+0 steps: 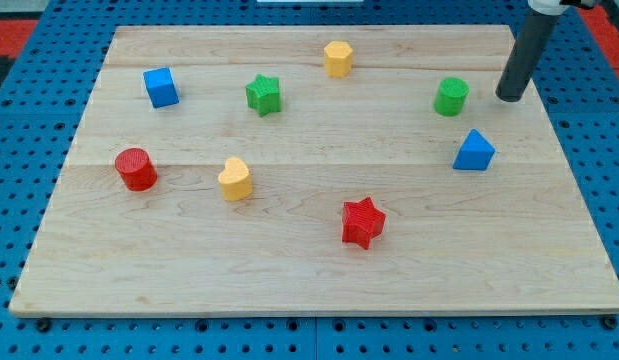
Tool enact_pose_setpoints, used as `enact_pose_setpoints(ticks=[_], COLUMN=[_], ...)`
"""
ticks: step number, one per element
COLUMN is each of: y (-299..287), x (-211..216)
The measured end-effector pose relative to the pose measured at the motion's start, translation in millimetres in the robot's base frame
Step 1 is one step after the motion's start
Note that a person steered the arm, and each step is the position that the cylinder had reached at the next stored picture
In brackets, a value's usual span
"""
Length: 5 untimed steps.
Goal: Push the green circle to the bottom right diagonal to the yellow hexagon
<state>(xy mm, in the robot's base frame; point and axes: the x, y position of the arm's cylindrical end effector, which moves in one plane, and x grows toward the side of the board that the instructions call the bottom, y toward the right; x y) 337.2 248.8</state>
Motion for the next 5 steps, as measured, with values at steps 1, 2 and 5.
enact_pose_setpoints(ticks=[1, 2, 5], y=[-9.2, -25.7, -55.7], x=[1.5, 9.4, 9.4])
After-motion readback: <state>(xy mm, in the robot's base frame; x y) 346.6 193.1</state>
